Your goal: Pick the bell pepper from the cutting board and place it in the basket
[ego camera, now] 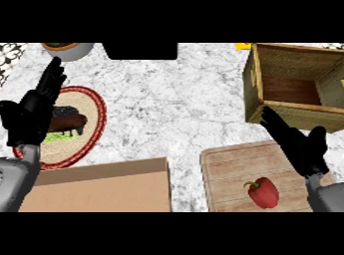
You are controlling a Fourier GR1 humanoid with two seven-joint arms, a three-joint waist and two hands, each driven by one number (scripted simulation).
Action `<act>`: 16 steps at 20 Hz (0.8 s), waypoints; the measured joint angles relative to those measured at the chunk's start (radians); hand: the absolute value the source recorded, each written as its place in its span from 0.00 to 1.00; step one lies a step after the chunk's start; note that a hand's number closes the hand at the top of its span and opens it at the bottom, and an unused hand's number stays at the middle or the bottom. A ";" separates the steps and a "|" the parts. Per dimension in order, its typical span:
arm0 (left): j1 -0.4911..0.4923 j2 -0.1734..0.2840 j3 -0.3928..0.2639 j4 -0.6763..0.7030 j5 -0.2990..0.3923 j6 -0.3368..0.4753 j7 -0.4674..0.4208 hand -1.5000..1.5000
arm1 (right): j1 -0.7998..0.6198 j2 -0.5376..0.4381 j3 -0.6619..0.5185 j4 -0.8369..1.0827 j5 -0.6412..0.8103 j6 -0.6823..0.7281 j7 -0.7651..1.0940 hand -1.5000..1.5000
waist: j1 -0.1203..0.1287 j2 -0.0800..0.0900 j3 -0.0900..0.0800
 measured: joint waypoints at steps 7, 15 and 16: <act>0.109 -0.075 0.025 -0.064 0.046 0.048 -0.046 0.50 | 0.062 -0.097 -0.029 -0.279 0.087 0.067 -0.281 1.00 | -0.038 -0.018 -0.002; 0.195 -0.130 0.024 -0.127 0.082 0.068 -0.090 0.50 | 0.303 -0.025 0.193 -0.533 0.494 -0.160 -0.500 0.00 | -0.062 -0.020 0.004; 0.200 -0.129 0.028 -0.131 0.086 0.069 -0.093 0.50 | 0.335 -0.016 0.197 -0.558 0.542 -0.214 -0.491 0.00 | -0.067 -0.019 0.004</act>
